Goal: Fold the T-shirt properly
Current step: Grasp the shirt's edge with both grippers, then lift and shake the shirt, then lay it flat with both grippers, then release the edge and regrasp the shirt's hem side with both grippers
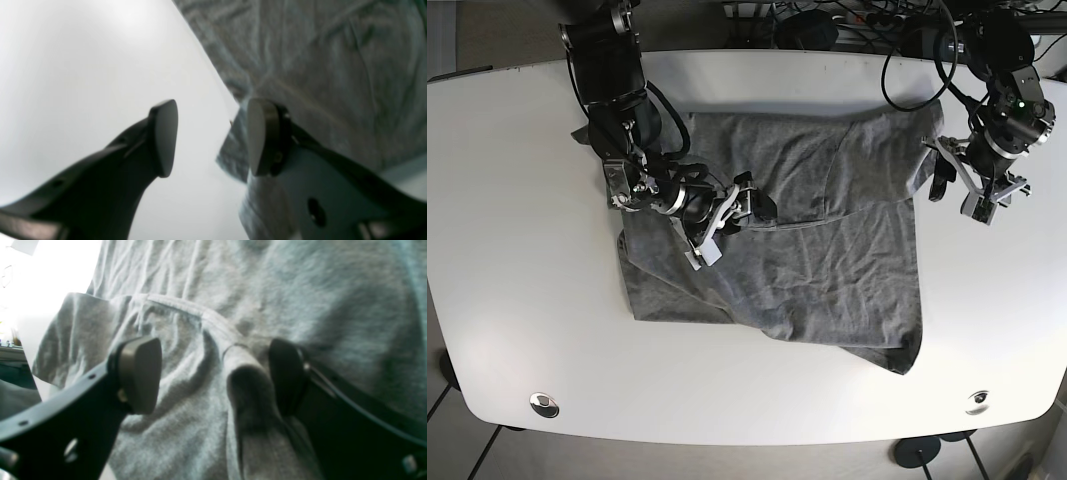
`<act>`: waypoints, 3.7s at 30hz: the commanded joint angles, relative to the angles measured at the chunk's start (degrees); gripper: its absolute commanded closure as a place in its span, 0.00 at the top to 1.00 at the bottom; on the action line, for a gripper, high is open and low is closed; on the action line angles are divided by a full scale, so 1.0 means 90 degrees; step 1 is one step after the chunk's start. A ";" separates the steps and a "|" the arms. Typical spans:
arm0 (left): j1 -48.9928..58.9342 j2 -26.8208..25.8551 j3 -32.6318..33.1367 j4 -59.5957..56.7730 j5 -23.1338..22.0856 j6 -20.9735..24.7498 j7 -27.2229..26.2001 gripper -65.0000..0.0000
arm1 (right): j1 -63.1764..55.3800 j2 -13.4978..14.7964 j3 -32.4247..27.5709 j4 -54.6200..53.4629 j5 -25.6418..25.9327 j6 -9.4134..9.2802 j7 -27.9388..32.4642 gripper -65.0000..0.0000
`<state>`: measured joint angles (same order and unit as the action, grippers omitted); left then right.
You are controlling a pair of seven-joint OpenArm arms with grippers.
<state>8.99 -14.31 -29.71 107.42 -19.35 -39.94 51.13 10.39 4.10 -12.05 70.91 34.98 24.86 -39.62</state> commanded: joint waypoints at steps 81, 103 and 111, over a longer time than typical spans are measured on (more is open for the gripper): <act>-0.4237 -0.0135 0.0825 -0.0726 0.1696 0.1767 0.1229 0.00 | 0.1644 0.2158 0.3767 0.0887 0.0914 -0.0081 -0.1024 0.03; 0.0901 0.1497 -0.1646 0.0504 0.1726 0.0077 0.1024 0.00 | -0.3709 0.1552 0.5007 0.2480 0.1832 0.0319 -0.0917 0.04; 0.0861 0.1438 -0.1626 0.0514 0.1706 0.0077 0.1024 0.48 | -0.3934 0.1503 0.5251 0.3085 0.1852 0.0300 -0.0917 0.74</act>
<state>16.93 -0.51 -44.16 110.69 -3.79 -39.51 60.86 -24.99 16.64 34.83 97.60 50.72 27.22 -49.50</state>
